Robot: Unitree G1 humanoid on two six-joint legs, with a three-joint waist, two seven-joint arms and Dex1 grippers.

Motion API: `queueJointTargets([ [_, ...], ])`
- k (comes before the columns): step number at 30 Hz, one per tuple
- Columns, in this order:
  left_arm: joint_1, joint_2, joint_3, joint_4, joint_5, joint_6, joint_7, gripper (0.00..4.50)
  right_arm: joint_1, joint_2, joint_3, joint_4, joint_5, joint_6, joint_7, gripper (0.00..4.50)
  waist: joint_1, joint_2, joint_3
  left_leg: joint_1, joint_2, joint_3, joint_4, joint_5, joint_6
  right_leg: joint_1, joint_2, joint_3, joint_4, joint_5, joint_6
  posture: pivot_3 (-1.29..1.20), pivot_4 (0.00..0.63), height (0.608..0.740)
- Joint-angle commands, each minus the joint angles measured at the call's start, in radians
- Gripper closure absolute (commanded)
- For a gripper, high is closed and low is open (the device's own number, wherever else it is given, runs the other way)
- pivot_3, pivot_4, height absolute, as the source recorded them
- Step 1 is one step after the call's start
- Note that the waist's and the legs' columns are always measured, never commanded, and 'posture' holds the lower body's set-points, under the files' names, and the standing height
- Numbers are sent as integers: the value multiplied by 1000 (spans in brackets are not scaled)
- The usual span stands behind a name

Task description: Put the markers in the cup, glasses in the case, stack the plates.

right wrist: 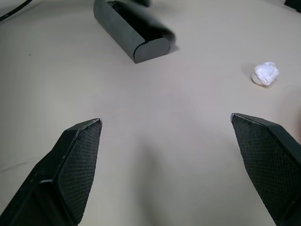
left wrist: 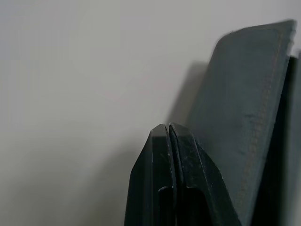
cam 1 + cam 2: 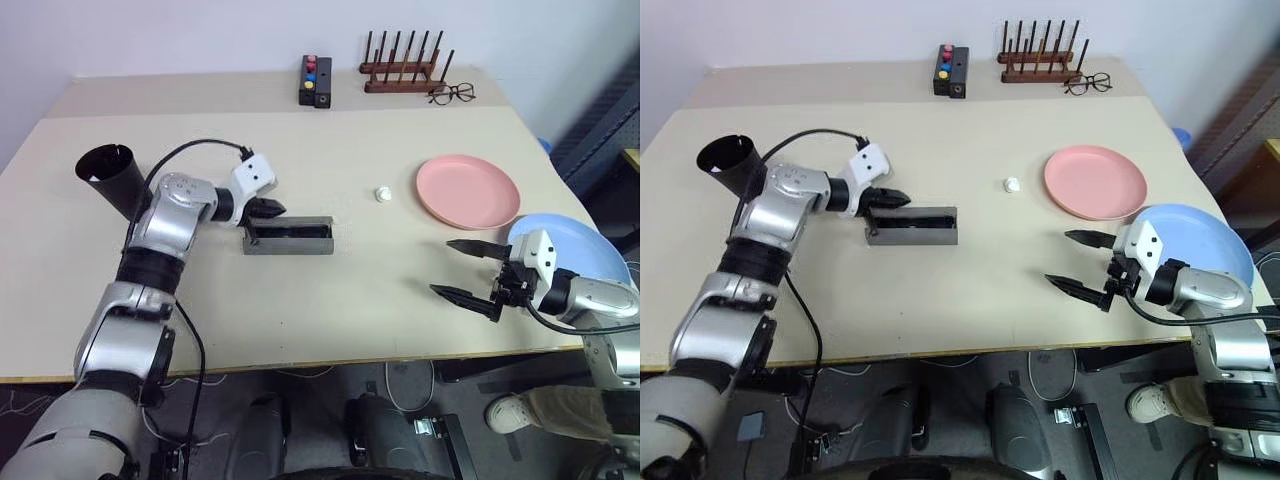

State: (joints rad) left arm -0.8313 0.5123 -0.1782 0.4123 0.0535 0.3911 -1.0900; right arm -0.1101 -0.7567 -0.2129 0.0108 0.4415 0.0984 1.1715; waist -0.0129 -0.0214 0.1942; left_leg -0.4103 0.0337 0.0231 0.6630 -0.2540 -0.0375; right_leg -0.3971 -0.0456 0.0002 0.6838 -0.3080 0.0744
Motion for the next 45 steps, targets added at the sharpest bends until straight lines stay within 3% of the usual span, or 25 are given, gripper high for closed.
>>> queueJointTargets([
  [1,67,18,-10,-172,-31,102,-5,4478,3,-9,-32,-24,20,-14,-2,0,1,1,0,0,0,0,0,0,0,0,0,0,0,0,0,0,150,740],
  [8,125,17,-2,-268,-30,149,92,4478,-8,1,-25,-10,15,-16,-21,0,5,1,0,2,-1,-1,1,0,0,3,-1,0,0,0,0,0,150,740],
  [14,51,-46,190,-296,-192,87,187,4478,-34,12,-45,-6,13,-9,-94,0,3,0,0,2,0,-1,1,0,0,3,-1,0,0,0,0,0,150,740],
  [19,65,-66,237,-413,-337,180,171,4478,-43,1,-79,-22,3,24,-193,0,3,1,0,2,0,-1,1,0,0,2,-1,0,0,0,0,0,150,740],
  [22,120,-67,195,-532,-446,274,103,3600,-55,-21,-115,-34,2,95,-269,0,2,1,0,2,0,-1,1,0,0,3,-2,0,0,0,0,0,150,740],
  [29,149,-104,85,-623,-530,326,77,41,-33,-109,-136,-40,-57,236,-354,0,3,1,0,2,-1,-1,1,0,0,3,-1,0,0,0,0,0,150,740],
  [45,102,-231,-83,-491,-367,110,179,41,-98,-149,-68,50,-127,462,-413,0,3,1,-1,2,-1,-1,1,0,0,3,-1,1,-1,0,0,0,150,740],
])
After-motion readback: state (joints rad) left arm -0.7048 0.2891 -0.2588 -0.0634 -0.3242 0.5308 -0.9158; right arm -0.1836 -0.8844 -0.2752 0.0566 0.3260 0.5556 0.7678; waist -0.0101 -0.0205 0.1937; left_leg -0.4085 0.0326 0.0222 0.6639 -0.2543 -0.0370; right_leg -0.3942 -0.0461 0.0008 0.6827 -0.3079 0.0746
